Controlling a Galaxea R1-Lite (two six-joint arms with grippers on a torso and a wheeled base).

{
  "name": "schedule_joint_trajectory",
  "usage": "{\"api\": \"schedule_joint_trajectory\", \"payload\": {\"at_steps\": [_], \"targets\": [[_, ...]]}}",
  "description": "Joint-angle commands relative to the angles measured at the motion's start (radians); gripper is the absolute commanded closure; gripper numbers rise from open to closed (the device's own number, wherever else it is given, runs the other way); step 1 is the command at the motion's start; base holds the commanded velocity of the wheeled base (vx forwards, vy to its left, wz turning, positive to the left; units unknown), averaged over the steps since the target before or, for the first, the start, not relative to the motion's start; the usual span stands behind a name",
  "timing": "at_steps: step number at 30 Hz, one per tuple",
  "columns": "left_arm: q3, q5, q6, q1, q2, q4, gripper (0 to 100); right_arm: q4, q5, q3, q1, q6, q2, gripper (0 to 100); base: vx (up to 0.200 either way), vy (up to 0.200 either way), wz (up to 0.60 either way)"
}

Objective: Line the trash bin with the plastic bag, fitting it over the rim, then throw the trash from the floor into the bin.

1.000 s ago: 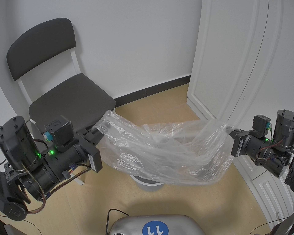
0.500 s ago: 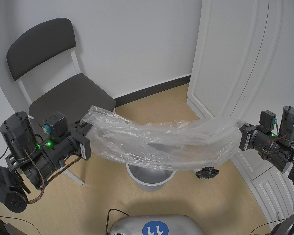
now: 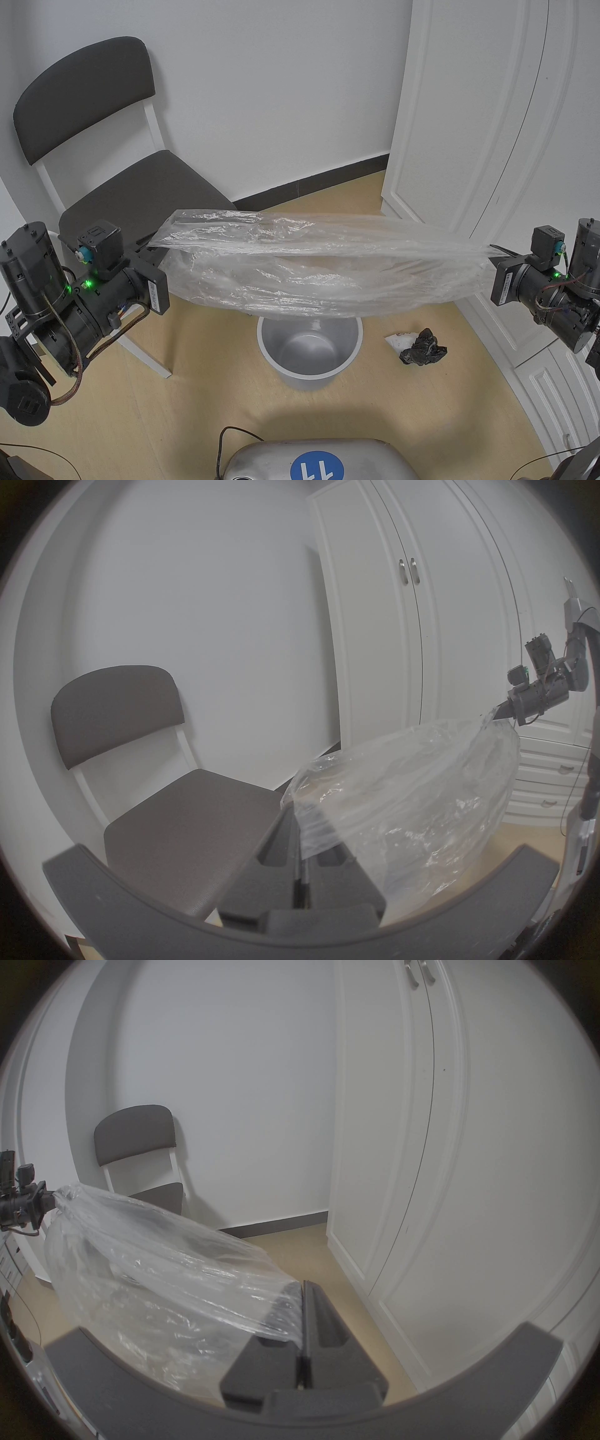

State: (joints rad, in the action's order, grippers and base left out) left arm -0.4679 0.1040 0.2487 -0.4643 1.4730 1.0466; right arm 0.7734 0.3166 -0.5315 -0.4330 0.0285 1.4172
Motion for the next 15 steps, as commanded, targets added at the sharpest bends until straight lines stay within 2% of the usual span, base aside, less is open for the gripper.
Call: {"api": "schedule_joint_trajectory", "payload": {"at_steps": [1,15], "targets": [[-0.005,-0.001,0.0,0.018,0.003,0.001,100,0.001,0.001,0.001,0.003,0.002,0.009,100,0.0,0.0,0.0],[-0.015,-0.006,0.0,0.065,0.018,0.0,100,0.001,-0.001,0.005,0.022,0.013,0.022,100,0.0,0.0,0.0]]}}
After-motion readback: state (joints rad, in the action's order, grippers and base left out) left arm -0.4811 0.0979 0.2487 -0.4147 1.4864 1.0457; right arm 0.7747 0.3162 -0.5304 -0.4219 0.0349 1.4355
